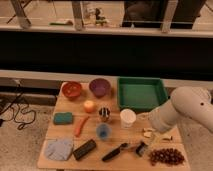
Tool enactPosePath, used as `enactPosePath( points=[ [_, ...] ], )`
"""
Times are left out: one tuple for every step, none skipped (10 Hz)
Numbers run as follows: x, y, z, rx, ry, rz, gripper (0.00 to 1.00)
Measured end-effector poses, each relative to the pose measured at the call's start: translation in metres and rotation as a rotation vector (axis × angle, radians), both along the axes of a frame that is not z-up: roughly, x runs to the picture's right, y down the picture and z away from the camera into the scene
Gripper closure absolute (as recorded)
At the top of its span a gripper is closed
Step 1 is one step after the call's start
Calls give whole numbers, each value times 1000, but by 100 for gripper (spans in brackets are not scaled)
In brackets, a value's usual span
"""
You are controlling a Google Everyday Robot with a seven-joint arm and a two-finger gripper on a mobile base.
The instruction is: Place eraser in metal cup
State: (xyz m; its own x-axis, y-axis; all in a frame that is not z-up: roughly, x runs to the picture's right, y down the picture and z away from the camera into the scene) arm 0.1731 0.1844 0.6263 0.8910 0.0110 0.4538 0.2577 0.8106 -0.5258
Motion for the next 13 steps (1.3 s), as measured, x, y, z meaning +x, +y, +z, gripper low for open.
enactPosePath(
  points=[
    [-11, 2, 1, 0, -8, -8, 20],
    [-28, 5, 2, 0, -23, -19, 20],
    [-33, 6, 2, 0, -29, -24, 20],
    [-37, 8, 3, -2, -37, -27, 20],
    [-41, 11, 3, -2, -48, -34, 20],
    [-45, 14, 3, -4, -56, -41, 20],
    [-50, 18, 3, -7, -66, -49, 20],
    [-58, 26, 3, -16, -83, -63, 20],
    [-70, 34, 3, -23, -104, -82, 20],
    [-82, 40, 2, -32, -126, -103, 20],
    [-88, 42, 2, -34, -135, -113, 20],
    [-86, 42, 2, -35, -131, -109, 20],
    [-86, 43, 2, -36, -130, -108, 20]
  ],
)
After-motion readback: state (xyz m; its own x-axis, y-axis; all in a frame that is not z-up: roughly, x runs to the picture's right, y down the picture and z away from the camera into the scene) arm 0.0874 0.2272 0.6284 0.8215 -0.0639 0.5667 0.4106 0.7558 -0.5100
